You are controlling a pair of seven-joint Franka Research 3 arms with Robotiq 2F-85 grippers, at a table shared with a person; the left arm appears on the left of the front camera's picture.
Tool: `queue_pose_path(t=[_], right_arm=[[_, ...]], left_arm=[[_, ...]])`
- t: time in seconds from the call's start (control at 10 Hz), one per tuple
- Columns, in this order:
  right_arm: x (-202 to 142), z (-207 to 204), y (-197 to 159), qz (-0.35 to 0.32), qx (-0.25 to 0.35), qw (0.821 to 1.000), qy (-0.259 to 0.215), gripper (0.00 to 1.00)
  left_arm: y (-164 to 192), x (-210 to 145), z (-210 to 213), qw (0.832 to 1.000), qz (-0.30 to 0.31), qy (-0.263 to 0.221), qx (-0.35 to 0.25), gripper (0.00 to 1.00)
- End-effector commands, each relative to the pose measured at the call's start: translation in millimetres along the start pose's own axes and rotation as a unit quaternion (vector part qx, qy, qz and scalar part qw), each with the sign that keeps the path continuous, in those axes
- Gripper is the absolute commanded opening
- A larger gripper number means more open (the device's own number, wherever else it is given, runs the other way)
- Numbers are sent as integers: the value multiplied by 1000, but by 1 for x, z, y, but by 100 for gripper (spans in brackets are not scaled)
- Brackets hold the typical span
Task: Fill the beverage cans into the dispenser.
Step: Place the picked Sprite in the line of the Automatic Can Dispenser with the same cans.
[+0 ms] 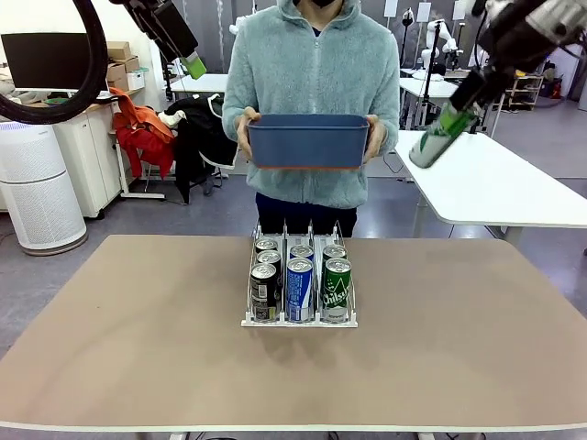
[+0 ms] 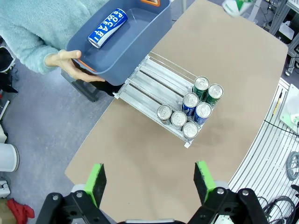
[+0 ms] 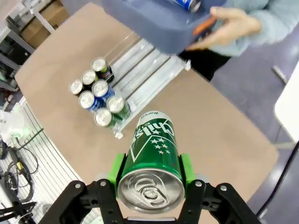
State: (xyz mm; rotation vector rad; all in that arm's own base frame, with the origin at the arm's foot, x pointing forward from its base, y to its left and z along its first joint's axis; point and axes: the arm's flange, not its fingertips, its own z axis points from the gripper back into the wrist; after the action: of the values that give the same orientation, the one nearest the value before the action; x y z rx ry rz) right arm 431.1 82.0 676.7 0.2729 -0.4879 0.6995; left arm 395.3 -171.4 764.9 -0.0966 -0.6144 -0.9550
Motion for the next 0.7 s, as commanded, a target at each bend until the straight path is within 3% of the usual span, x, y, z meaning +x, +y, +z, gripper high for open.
queue_pose_path(t=[0.0,0.3,0.5,0.6], right_arm=[[-38,-16,20,-7,41,999,28,58],[-86,-56,29,11,86,990,115,58],[-101,-71,33,55,112,977,175,58],[-98,-76,29,55,147,977,145,58]], left_arm=[[1,-2,1,1000,0,0,0,100],[1,-2,1,1000,0,0,0,100],[1,-2,1,1000,0,0,0,100],[1,-2,1,1000,0,0,0,100]])
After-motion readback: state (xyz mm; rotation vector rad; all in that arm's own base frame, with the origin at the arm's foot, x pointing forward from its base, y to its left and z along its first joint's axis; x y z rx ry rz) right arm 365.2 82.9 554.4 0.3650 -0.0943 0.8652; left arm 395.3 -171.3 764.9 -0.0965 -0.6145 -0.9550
